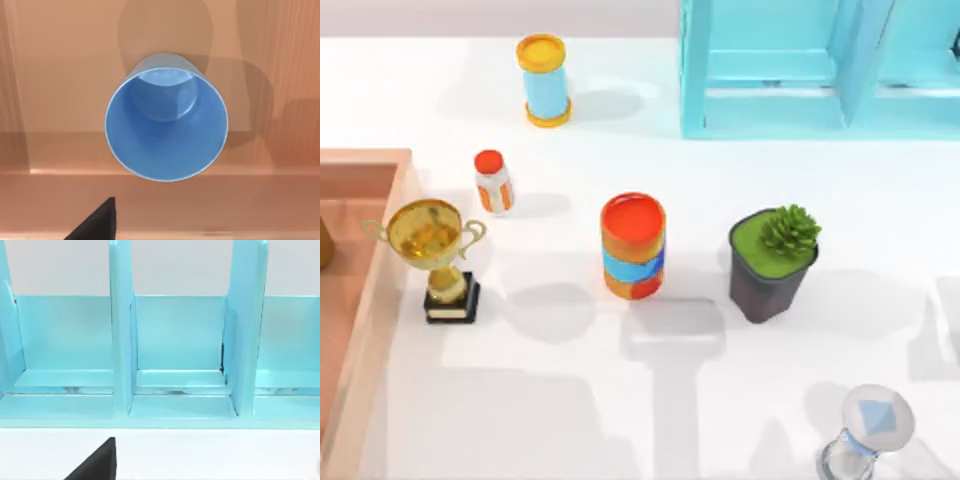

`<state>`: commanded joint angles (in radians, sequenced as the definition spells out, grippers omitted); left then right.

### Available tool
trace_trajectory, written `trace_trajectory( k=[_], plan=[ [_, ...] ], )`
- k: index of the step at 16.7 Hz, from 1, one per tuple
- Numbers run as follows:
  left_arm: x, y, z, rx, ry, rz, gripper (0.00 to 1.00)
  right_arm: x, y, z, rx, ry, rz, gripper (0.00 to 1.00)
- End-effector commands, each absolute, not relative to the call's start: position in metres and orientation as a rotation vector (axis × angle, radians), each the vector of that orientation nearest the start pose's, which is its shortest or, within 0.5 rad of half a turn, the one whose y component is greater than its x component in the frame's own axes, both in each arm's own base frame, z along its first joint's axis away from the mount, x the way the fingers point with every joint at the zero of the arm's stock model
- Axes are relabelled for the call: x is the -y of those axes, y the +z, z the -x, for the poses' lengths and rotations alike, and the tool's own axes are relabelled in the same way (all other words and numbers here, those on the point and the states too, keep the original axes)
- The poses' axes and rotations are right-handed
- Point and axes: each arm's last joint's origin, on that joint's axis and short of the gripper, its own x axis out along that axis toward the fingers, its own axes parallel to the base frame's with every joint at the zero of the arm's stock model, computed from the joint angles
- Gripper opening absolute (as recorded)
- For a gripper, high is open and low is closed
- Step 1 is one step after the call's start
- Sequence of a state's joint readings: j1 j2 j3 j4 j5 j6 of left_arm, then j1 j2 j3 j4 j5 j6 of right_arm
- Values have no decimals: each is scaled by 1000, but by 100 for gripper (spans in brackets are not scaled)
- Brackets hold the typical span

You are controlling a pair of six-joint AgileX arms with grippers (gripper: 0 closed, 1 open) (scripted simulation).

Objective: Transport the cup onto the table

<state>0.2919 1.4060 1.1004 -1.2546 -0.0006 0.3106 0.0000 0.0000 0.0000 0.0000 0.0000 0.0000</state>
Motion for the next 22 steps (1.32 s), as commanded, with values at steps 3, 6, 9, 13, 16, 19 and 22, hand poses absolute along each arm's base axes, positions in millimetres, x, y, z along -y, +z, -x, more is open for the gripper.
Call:
trace_trajectory(
  k=[3, 6, 9, 13, 16, 19, 22],
  plan=[
    [-70, 245, -226, -1567, -15, -19, 100, 1, 160, -106, 0, 0, 0, 100],
    [-69, 244, -226, -1565, -17, -21, 100, 1, 160, -106, 0, 0, 0, 100],
    [-70, 225, -228, -1575, -17, -17, 100, 1, 160, -106, 0, 0, 0, 100],
    [-72, 181, -232, -1553, -12, -22, 100, 1, 160, -106, 0, 0, 0, 100],
    [-71, 152, -228, -1561, -13, -20, 100, 1, 160, -106, 0, 0, 0, 100],
    [-71, 145, -226, -1567, -15, -19, 100, 1, 160, -106, 0, 0, 0, 100],
    [-71, 145, -226, -1567, -15, -19, 92, 1, 160, -106, 0, 0, 0, 100]
  ],
)
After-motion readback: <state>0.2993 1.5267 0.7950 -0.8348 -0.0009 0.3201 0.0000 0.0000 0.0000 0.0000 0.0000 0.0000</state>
